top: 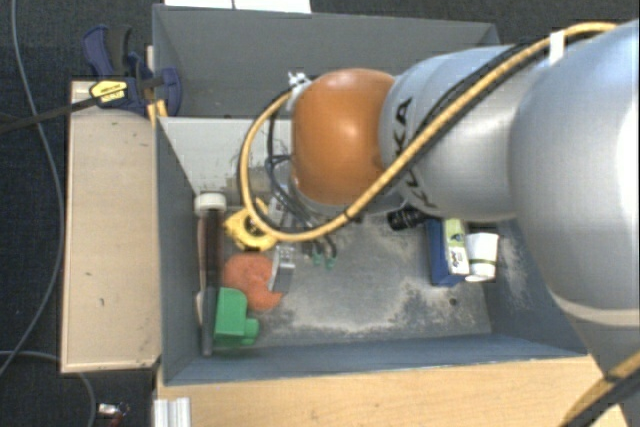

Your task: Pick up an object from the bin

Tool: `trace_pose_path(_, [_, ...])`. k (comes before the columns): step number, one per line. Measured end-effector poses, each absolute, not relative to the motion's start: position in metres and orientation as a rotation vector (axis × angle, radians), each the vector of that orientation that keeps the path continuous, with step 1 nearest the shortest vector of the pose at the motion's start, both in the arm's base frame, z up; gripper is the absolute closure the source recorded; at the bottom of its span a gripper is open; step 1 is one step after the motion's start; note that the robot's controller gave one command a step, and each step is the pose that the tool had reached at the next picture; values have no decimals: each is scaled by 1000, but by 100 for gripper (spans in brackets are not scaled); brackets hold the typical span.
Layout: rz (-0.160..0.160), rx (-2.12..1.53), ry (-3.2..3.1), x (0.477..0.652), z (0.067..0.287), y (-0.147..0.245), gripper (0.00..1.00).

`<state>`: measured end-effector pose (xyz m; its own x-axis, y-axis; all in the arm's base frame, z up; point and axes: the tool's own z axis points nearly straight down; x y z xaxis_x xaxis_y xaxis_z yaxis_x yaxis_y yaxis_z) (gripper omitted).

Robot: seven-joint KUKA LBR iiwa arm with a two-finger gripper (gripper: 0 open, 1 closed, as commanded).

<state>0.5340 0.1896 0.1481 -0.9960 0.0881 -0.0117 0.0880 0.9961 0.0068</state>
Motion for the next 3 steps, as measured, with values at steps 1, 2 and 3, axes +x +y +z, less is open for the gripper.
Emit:
trace_pose_path(1, [2, 55, 3138, 560, 112, 178, 0])
trace_pose_path(2, [5, -357, 3104, 594, 80, 195, 0])
trace_pose_path(3, [3, -690, 3046, 584, 97, 208, 0])
